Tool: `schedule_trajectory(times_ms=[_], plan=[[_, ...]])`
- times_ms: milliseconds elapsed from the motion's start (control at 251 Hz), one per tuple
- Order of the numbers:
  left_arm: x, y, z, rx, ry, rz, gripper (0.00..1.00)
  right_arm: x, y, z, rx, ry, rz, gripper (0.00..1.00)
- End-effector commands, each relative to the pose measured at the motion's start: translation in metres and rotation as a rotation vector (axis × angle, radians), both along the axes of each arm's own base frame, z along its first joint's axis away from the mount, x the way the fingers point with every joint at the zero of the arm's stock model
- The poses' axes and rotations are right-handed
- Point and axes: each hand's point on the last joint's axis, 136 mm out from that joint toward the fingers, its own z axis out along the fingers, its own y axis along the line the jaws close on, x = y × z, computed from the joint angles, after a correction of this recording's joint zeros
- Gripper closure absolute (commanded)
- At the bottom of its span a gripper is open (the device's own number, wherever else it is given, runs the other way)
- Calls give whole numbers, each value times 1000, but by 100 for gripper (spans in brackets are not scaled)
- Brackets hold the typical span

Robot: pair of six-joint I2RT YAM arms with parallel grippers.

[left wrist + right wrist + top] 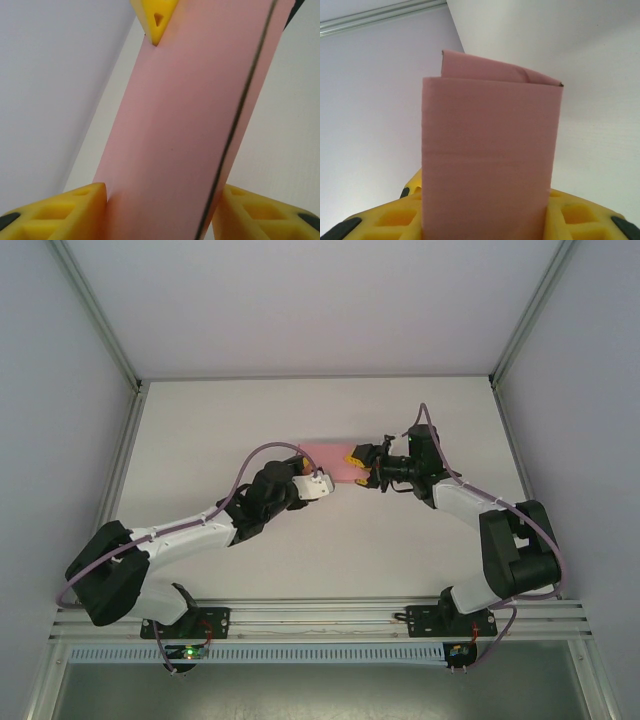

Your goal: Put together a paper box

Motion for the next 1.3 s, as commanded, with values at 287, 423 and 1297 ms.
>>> schedule_trajectory(times_ms=[287, 423, 1297], plan=[[4, -14, 36, -95, -72, -19, 56, -15, 18, 11, 51, 5, 66, 47], [0, -13, 38, -93, -65, -28, 59, -17, 16, 13, 30, -10, 67, 2], [-32, 25, -17, 91, 657, -121, 60, -52, -127, 112, -697, -1180, -502, 2]])
